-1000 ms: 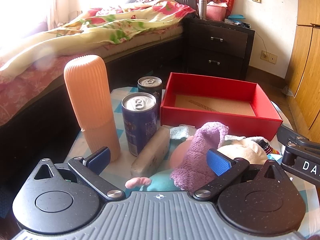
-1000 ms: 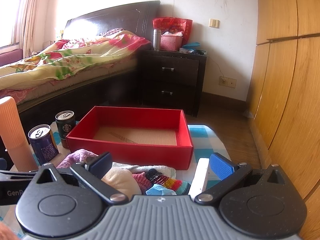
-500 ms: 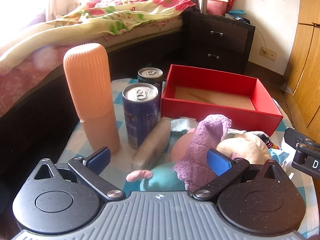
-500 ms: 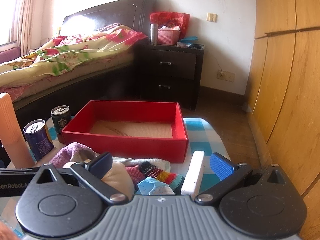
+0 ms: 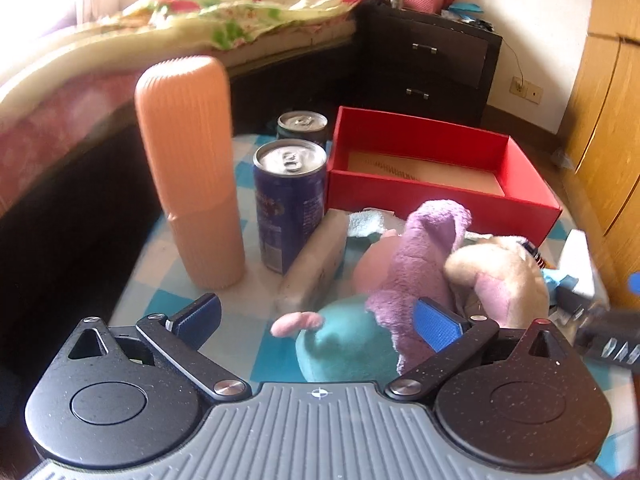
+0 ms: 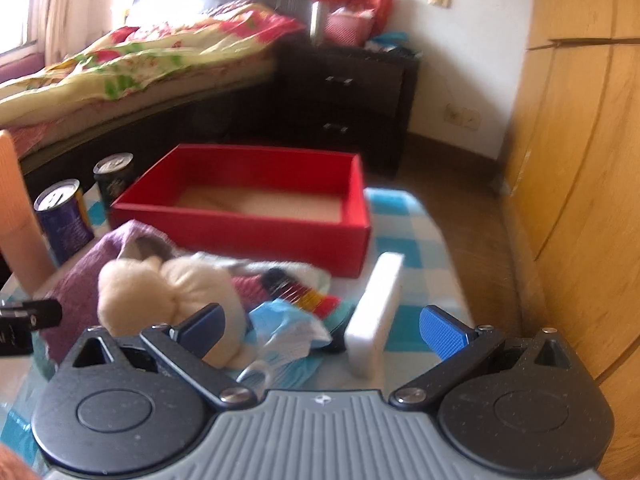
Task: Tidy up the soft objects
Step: 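Grasp the cream teddy bear with the left tool while the right tool grasps the blue face mask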
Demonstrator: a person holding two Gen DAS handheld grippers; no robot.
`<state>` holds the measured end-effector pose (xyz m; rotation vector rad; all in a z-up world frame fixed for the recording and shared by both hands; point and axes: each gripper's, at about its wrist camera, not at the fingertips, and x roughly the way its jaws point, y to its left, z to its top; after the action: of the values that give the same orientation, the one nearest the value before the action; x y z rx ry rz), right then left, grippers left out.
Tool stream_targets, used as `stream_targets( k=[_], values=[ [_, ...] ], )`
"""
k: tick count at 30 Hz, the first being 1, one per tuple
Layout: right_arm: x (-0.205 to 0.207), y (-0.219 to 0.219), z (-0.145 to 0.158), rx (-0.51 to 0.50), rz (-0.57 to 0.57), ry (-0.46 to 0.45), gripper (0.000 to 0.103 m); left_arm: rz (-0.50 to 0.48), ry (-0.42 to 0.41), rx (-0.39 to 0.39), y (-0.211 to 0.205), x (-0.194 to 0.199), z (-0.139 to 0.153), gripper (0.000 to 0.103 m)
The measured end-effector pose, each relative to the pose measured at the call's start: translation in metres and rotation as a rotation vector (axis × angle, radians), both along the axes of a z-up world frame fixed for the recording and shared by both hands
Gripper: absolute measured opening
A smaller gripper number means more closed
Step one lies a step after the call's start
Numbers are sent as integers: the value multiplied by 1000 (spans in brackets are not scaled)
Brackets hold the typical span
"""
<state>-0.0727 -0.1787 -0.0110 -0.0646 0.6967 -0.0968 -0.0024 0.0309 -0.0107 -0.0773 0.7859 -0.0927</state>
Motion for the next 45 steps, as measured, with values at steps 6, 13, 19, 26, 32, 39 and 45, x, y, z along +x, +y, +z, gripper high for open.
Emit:
stream_targets(
  k=[6, 13, 19, 26, 32, 39, 45],
  values=[
    [13, 34, -4, -134, 221, -28, 85, 38, 23, -30, 26, 4, 1, 97],
    [5, 35, -1, -135, 458, -36, 85, -3, 39, -40, 34, 2, 2, 97],
    [-24, 10, -20, -115, 574, 74, 84, -134, 7, 7, 12, -9, 2, 97],
    [-31, -24, -21, -115, 496, 117, 84, -406, -73, -14, -44, -23, 6, 95],
    [-34, -33, -20, -89, 502, 141, 84, -556, -136, 60, -86, -20, 1, 79],
    [-38, -45, -12, -26, 515, 147, 84, -706, 3, 153, -110, -6, -18, 58],
    [-29, -53, -17, 23, 471, 196, 81, -714, 112, 175, -99, -9, -23, 51]
  ],
)
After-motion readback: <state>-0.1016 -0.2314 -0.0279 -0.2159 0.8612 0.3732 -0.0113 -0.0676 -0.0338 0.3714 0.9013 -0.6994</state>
